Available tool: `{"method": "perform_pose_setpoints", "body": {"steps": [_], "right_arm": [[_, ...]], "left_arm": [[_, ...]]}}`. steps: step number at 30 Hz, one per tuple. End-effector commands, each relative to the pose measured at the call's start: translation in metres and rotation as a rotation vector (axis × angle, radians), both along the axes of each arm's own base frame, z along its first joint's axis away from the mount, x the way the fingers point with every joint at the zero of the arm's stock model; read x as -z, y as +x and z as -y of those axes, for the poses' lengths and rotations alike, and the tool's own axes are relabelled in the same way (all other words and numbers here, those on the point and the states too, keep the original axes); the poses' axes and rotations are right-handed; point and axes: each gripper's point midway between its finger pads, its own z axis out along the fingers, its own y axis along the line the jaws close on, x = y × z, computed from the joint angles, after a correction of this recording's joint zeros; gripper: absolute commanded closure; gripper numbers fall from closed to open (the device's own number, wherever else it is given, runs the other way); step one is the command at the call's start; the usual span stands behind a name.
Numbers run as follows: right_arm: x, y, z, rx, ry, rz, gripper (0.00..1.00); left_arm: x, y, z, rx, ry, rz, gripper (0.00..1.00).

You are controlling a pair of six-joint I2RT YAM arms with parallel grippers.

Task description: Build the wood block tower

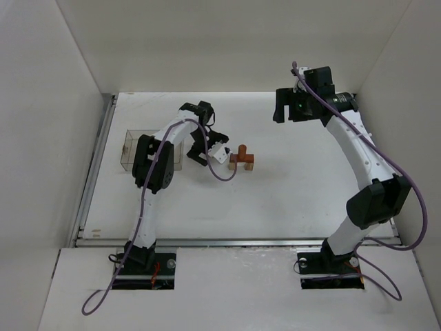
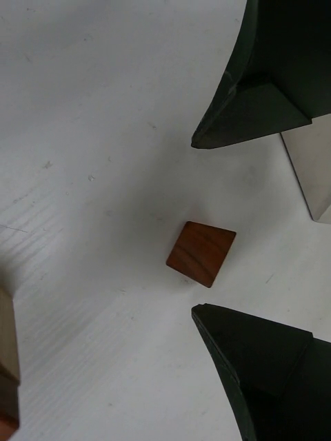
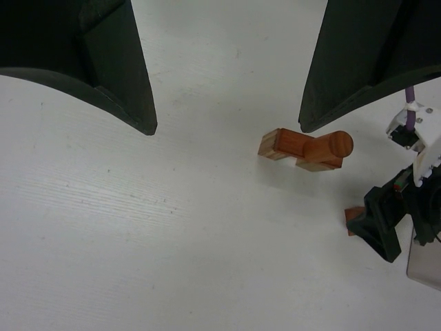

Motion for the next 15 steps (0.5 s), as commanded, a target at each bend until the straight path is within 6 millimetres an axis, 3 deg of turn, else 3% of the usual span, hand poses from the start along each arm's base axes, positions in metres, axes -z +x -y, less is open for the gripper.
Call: {"method": "perform_pose_setpoints", "body": {"steps": [1,5,7,8,15], "right_arm": [[-0.024,0.009,-0.002,-0.024,0.023,0.083,0.1],[-0.016,0.007,-0.001,-0.024,0.018,0.064,0.1],[-0.013,0.008,-0.003,-0.031,0.021,0.054,0.1],[-0.013,0.008,-0.003,-0.031,0.021,0.054,0.1],[-0.013,0.009,-0.001,-0.03,0.028,0.052,0.1]], "left_arm": [[-0.008,-0.006,0.009,0.126,-0.031,-0.001,0.06],[0.002,-0.006,0.007,0.155,-0.01,-0.005,0.14],[0.001,-0.001,0.011,0.155,-0.031,0.013,0.24],[0.001,0.0,0.014,0.155,-0.046,0.018,0.33],[0.008,0.003,0.01,0.107,-0.019,0.01,0.6]]}}
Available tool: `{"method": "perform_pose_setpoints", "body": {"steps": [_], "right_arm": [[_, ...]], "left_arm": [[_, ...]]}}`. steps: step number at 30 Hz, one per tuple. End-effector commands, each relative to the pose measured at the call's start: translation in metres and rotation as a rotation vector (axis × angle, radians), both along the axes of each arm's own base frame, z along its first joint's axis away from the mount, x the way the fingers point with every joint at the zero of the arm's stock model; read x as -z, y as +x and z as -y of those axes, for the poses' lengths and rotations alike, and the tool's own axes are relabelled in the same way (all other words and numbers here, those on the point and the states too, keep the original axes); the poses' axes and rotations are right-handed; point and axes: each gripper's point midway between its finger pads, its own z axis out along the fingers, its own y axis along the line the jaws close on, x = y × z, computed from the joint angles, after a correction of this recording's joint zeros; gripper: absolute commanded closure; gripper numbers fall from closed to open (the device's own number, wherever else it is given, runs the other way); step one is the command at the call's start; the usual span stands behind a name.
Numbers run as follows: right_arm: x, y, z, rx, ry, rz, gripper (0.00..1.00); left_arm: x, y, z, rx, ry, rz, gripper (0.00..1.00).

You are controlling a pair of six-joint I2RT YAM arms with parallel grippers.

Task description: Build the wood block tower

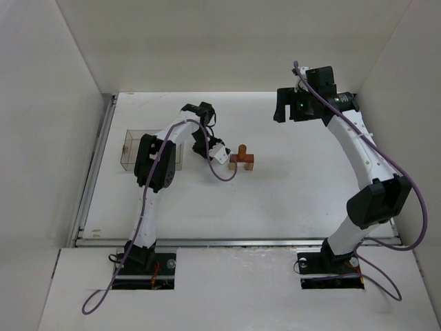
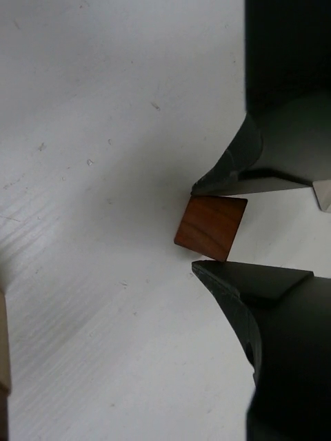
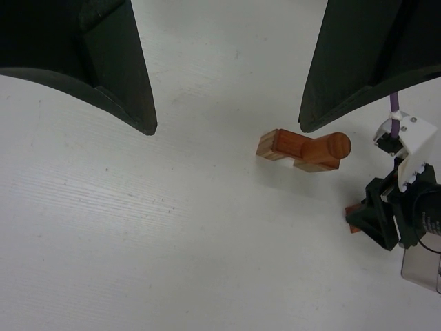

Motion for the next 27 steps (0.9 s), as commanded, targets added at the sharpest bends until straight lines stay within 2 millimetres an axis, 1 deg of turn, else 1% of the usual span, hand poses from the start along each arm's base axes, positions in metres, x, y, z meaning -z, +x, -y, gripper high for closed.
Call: {"method": "perform_pose_setpoints", "body": {"steps": [1,2,4,6,7,8,9,10,11,12,14,15,17,18,19,20,21,22,23,24,25,26,27], "right_arm": [[-0.009,0.008,-0.002,-0.017,0.013,0.046,0.1],[-0.009,0.007,-0.002,-0.017,0.013,0.046,0.1],[-0.009,0.007,-0.002,-0.017,0.013,0.046,0.1],[-0.007,0.004,-0.004,-0.032,0.023,0.032,0.1],[-0.006,0.002,-0.004,-0.032,0.02,0.022,0.1],[-0.014,0.001,-0.005,-0.039,0.03,0.04,0.1],[-0.012,-0.001,-0.005,-0.039,0.028,0.029,0.1],[-0.016,-0.002,-0.005,-0.039,0.03,0.038,0.1],[-0.021,-0.004,-0.004,-0.039,0.033,0.049,0.1],[-0.021,-0.005,-0.006,-0.048,0.039,0.047,0.1],[-0.03,-0.01,-0.009,-0.066,0.058,0.065,0.1],[-0.031,-0.011,-0.011,-0.077,0.068,0.062,0.1],[-0.04,-0.016,-0.011,-0.085,0.078,0.083,0.1],[-0.049,-0.022,-0.014,-0.095,0.083,0.104,0.1],[-0.058,-0.025,-0.016,-0.107,0.095,0.125,0.1],[-0.064,-0.027,-0.014,-0.115,0.088,0.143,0.1],[-0.08,-0.037,-0.021,-0.158,0.106,0.18,0.1],[-0.086,-0.042,-0.023,-0.173,0.119,0.191,0.1],[-0.091,-0.047,-0.025,-0.199,0.127,0.206,0.1],[-0.102,-0.053,-0.028,-0.22,0.146,0.239,0.1],[-0.107,-0.06,-0.036,-0.258,0.167,0.255,0.1],[-0.113,-0.069,-0.046,-0.324,0.211,0.264,0.1],[-0.11,-0.08,-0.063,-0.394,0.24,0.259,0.12]], "left_arm": [[-0.009,-0.002,0.004,0.086,-0.026,0.012,0.71],[-0.007,-0.002,0.004,0.086,-0.026,0.013,0.8],[-0.009,-0.001,0.004,0.051,-0.029,0.019,0.99],[-0.012,0.002,0.004,0.008,-0.035,0.028,1.0],[-0.012,0.0,0.005,-0.022,-0.042,0.011,1.0],[-0.017,0.001,0.005,-0.035,-0.045,0.017,1.0],[-0.022,0.0,0.007,-0.048,-0.057,0.017,1.0],[-0.027,0.002,0.004,-0.071,-0.067,0.016,1.0],[-0.032,-0.002,0.009,-0.108,-0.098,-0.006,1.0],[-0.044,0.002,0.003,-0.152,-0.129,-0.005,1.0],[-0.062,0.004,0.003,-0.219,-0.19,-0.02,1.0],[-0.088,0.008,0.005,-0.291,-0.27,-0.031,1.0],[-0.116,0.006,0.006,-0.358,-0.358,-0.063,1.0],[-0.135,0.002,0.013,-0.374,-0.441,-0.098,1.0],[-0.163,0.002,0.008,-0.407,-0.498,-0.086,1.0],[-0.178,-0.005,0.007,-0.471,-0.537,-0.135,1.0],[-0.209,-0.015,0.005,-0.515,-0.615,-0.173,1.0],[-0.221,-0.023,0.003,-0.541,-0.649,-0.207,1.0],[-0.235,-0.026,0.002,-0.524,-0.695,-0.195,1.0],[-0.248,-0.036,0.0,-0.583,-0.731,-0.261,1.0],[-0.264,-0.048,0.003,-0.585,-0.796,-0.326,1.0],[-0.278,-0.063,-0.005,-0.614,-0.837,-0.357,1.0],[-0.292,-0.064,-0.005,-0.609,-0.89,-0.348,1.0]]}}
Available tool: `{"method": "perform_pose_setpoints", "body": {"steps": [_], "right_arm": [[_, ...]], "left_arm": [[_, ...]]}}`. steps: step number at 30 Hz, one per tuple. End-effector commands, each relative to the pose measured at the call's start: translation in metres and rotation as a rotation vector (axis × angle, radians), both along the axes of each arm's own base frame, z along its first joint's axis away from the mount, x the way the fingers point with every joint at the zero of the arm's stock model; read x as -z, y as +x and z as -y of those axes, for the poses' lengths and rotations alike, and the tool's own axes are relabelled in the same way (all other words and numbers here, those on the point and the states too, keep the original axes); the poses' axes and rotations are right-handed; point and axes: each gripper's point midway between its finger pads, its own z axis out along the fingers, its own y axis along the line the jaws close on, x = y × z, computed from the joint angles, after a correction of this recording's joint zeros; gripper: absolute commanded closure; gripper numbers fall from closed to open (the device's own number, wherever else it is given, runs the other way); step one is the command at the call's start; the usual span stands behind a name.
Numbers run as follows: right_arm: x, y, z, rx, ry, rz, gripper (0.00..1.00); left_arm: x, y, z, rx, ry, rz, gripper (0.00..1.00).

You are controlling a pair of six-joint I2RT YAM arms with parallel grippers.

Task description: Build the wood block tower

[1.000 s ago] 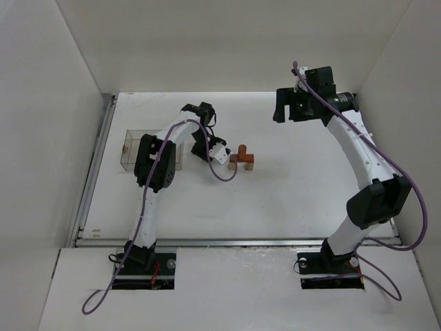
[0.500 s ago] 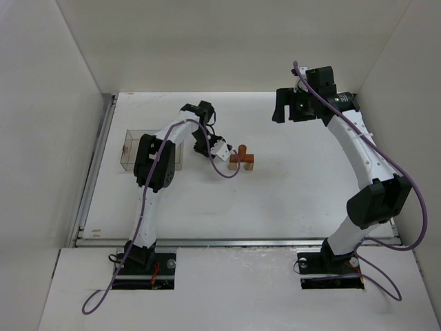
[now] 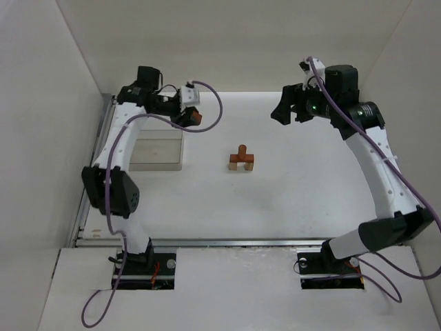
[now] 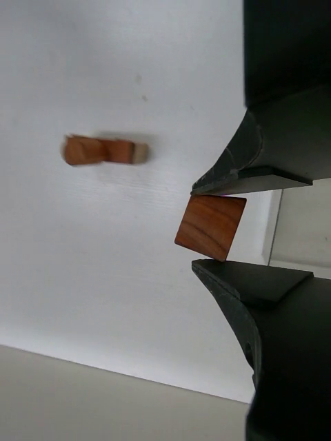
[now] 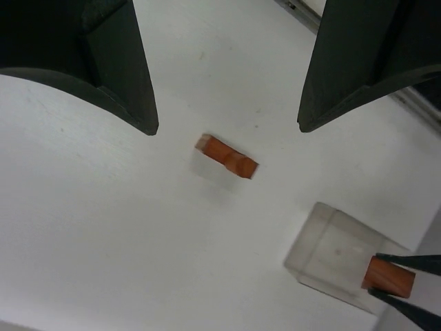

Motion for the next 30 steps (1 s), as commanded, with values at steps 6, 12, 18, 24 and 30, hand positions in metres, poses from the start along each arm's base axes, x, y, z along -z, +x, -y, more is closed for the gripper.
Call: {"method": "perform_pose_setpoints", "body": {"steps": [6,12,18,24,30], "right_arm": [[-0.072,-0.081,-0.119,-0.469,0.249,0.279,0.15],[-0.097,-0.111,-0.162,-0.594,0.318,0.375,0.24],[-0.093,-0.125,-0.179,-0.62,0.316,0.382,0.24],[-0.083,-0.128,-0.19,-0.631,0.323,0.393,0.28],[-0.116,-0.129,-0.189,-0.602,0.401,0.495,0.29]], "left_arm": [[-0.158,-0.117,0.024,0.021,-0.594,-0.151,1.0],[-0.207,-0.152,0.018,-0.042,-0.825,-0.247,1.0],[-0.237,-0.17,0.016,-0.042,-1.02,-0.389,1.0],[-0.241,-0.179,0.02,-0.029,-1.048,-0.459,1.0],[-0.245,-0.186,0.02,-0.011,-1.071,-0.442,1.0]]}}
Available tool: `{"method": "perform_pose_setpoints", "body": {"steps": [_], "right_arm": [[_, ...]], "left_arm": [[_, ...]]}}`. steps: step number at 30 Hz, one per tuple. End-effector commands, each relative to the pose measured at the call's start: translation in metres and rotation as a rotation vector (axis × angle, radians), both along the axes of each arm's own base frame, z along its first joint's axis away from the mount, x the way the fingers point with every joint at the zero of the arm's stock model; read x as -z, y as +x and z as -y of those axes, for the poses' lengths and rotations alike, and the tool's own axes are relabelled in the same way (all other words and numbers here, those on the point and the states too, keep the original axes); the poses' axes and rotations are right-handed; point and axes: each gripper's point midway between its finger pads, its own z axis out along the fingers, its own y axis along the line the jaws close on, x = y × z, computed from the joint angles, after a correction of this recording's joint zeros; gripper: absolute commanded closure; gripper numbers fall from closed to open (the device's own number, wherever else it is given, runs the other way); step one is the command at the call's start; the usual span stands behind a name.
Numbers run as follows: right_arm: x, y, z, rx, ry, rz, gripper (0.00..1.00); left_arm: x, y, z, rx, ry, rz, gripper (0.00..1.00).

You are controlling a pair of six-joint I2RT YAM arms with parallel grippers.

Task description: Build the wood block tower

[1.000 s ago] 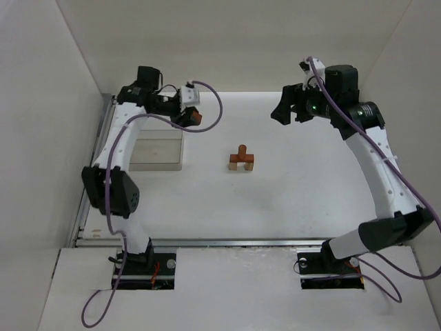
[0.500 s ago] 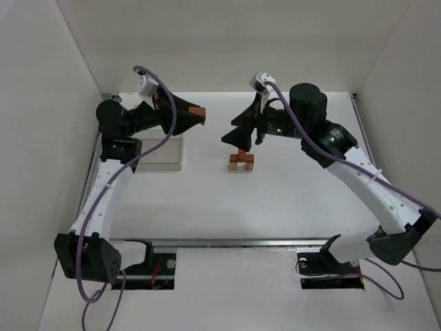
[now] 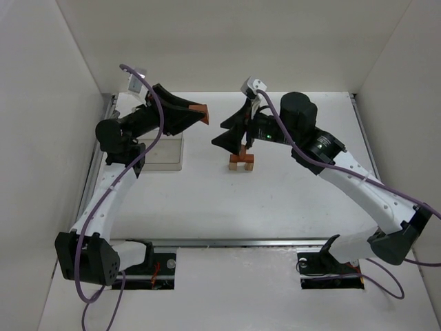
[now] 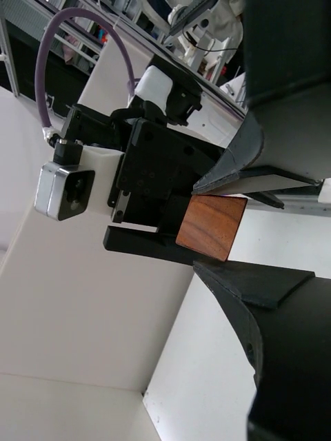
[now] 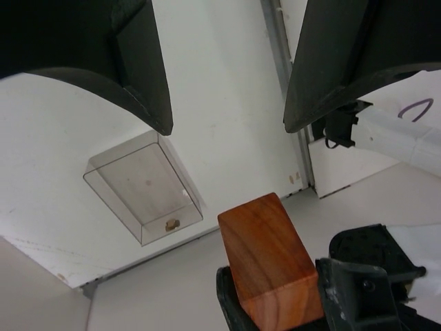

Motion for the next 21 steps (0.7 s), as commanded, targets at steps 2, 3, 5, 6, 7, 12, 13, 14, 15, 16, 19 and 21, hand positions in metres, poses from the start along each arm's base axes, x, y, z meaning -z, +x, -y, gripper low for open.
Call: {"method": "perform_pose_setpoints", "body": {"steps": [2,3,5,6,7,12,13,14,15,16,19,21], "right_arm": [[-0.052,-0.003,0.001,0.013,0.148,0.118,0.29],[-0.052,-0.002,-0.001,0.013,0.15,0.108,0.3],[-0.055,-0.001,-0.004,0.001,0.157,0.116,0.3],[-0.059,-0.002,-0.005,0.0,0.178,0.106,0.3],[-0.066,-0.005,-0.005,-0.01,0.193,0.11,0.3],[-0.072,-0.001,-0.01,-0.012,0.222,0.095,0.33],[-0.068,0.001,-0.012,-0.012,0.215,0.088,0.34],[-0.071,0.001,-0.013,-0.013,0.227,0.084,0.34],[-0.071,0.001,-0.013,-0.013,0.227,0.084,0.34],[-0.071,-0.001,-0.014,-0.025,0.238,0.084,0.34],[-0.066,-0.002,-0.018,-0.049,0.242,0.061,0.34],[-0.069,-0.004,-0.019,-0.059,0.252,0.061,0.36]], "left_arm": [[-0.021,-0.024,-0.004,0.003,-0.052,0.097,1.0],[-0.02,-0.025,-0.004,0.009,-0.045,0.098,1.0],[-0.015,-0.026,-0.004,0.005,-0.041,0.097,1.0],[-0.015,-0.025,-0.004,0.002,-0.04,0.106,1.0],[-0.012,-0.024,-0.004,0.002,-0.038,0.097,1.0],[-0.011,-0.025,-0.004,0.003,-0.03,0.118,1.0],[-0.011,-0.025,-0.004,0.003,-0.03,0.118,1.0],[-0.011,-0.025,-0.004,0.003,-0.03,0.118,1.0],[-0.011,-0.025,-0.004,0.003,-0.03,0.118,1.0],[-0.011,-0.025,-0.004,0.003,-0.03,0.118,1.0],[-0.008,-0.024,-0.003,0.003,-0.029,0.109,1.0],[-0.007,-0.026,-0.004,0.003,-0.029,0.109,1.0]]}}
